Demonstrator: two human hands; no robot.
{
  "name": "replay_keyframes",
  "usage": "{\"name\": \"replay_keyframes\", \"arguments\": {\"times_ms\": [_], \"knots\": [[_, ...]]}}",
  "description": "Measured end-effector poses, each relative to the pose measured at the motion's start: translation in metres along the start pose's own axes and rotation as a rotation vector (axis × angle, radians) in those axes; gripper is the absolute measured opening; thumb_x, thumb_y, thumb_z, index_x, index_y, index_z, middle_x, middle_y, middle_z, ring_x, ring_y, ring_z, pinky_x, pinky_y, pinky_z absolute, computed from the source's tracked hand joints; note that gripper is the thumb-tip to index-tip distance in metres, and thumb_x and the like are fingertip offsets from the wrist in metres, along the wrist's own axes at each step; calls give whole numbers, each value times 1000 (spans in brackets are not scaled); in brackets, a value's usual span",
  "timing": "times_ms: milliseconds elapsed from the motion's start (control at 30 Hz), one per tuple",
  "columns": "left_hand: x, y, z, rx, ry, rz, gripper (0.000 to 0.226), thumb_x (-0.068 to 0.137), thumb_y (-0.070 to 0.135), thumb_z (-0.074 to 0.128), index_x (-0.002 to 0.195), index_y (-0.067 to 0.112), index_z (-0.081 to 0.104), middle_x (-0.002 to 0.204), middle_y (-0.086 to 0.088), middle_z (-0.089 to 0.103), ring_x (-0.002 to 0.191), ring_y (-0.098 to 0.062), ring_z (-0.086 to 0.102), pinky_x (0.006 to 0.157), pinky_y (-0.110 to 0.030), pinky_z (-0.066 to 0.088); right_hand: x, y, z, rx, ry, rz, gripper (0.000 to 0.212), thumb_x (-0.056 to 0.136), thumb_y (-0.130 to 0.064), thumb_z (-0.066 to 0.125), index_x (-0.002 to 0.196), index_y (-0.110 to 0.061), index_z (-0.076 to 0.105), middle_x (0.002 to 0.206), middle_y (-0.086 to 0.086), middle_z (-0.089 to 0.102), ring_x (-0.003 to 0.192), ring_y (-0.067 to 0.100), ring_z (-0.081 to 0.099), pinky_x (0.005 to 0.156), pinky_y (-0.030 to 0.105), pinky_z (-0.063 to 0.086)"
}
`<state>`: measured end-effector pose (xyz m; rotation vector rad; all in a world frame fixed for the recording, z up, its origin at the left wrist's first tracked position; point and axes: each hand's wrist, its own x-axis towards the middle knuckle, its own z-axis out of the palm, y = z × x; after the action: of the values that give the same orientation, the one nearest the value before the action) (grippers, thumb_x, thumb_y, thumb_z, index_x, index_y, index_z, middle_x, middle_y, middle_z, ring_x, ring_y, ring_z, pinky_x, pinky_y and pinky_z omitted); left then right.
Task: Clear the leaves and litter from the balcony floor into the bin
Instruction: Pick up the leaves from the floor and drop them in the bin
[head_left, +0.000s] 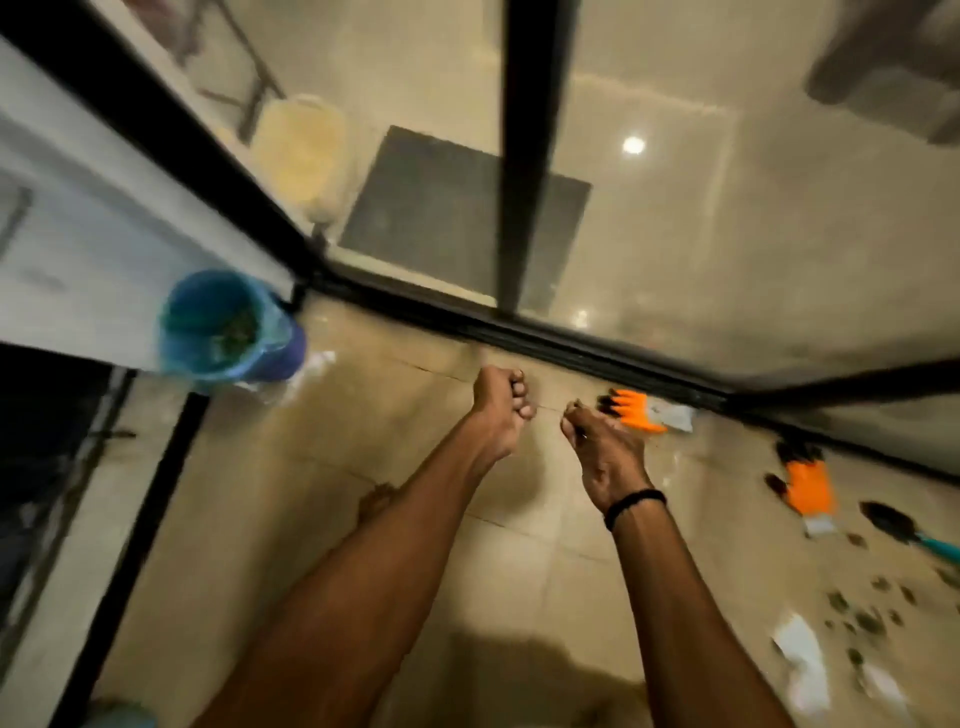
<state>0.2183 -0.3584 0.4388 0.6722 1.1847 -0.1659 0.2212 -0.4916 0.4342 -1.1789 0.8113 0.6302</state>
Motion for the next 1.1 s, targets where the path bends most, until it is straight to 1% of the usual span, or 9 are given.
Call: {"name": "replay_keyframes", "arguments": {"times_ms": [200,400,500,567,700,767,900,1000,1100], "knots": [[45,162,-237,-275,202,91,31,94,8,25,73,17,46,48,6,34,33,-6,21,37,-16,18,-7,111,254,-208,-205,105,20,88,12,63,108,12,64,98,17,68,76,14,70,63,18,57],[119,252,-401,-531,426,109,34,97,4,29,73,15,50,52,0,50,33,-7,39,37,-15,32,18,211,442,-323,-370,232,9,85,13,63,85,4,66,89,16,67,80,21,66,83,30,58],[143,270,-436,-628,361,110,30,102,14,30,96,13,59,79,-7,63,67,-17,57,73,-28,50,44,248,491,-443,-440,224,14,91,1,62,105,1,66,98,12,65,89,22,64,95,39,54],[151,276,-449,-654,299,115,32,104,23,29,111,17,60,108,-8,60,102,-24,55,105,-40,39,55,265,506,-447,-439,316,29,101,-13,52,127,-2,56,101,11,63,91,24,62,90,41,54],[149,285,-460,-643,316,124,43,104,33,28,140,24,51,155,-4,41,145,-27,34,121,-57,17,62,269,513,-385,-400,411,38,104,-12,41,141,-2,42,132,20,53,120,34,56,96,46,50],[150,288,-461,-650,317,154,50,103,31,25,150,21,42,163,-2,29,152,-25,20,122,-59,10,62,261,508,-334,-364,402,37,103,-8,44,137,4,46,129,22,56,118,34,58,98,42,51],[146,289,-448,-709,306,190,46,104,21,24,141,9,50,148,-10,49,142,-25,41,118,-47,32,51,237,486,-209,-349,380,26,100,-1,49,123,9,55,101,21,63,88,28,66,89,36,57],[141,289,-428,-662,388,200,30,105,15,33,108,9,62,105,-9,67,99,-21,64,81,-27,55,43,226,467,-168,-316,355,24,97,2,52,120,11,56,99,22,63,86,28,66,82,35,59],[130,283,-397,-564,418,209,20,102,12,46,88,15,60,75,0,56,64,-11,53,56,-17,47,33,211,441,-146,-308,345,15,96,5,53,110,8,58,87,18,63,78,26,65,78,33,59]]}}
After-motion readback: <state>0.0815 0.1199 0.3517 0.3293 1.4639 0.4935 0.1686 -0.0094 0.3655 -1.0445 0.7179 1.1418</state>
